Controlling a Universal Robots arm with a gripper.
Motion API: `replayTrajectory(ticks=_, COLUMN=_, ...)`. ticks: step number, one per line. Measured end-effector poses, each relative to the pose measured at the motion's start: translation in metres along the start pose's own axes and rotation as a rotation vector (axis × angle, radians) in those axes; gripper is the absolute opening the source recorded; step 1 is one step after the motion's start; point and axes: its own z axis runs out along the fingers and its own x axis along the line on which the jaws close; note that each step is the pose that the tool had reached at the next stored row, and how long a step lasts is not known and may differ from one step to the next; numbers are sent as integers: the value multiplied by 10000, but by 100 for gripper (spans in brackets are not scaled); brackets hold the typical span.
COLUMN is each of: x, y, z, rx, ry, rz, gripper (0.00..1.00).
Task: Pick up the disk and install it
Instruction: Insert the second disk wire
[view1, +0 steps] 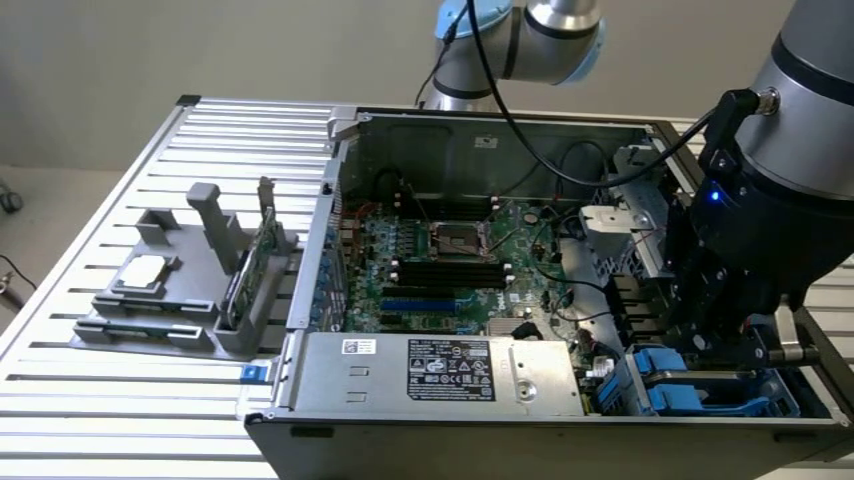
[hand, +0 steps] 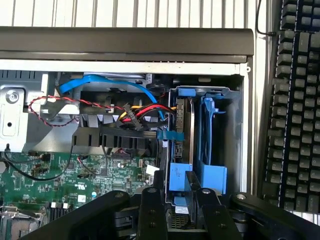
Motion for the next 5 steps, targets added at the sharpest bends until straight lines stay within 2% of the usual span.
replayTrajectory(ticks=5, x=0, y=0, z=0, rx=0, ry=0, rz=0, gripper=31)
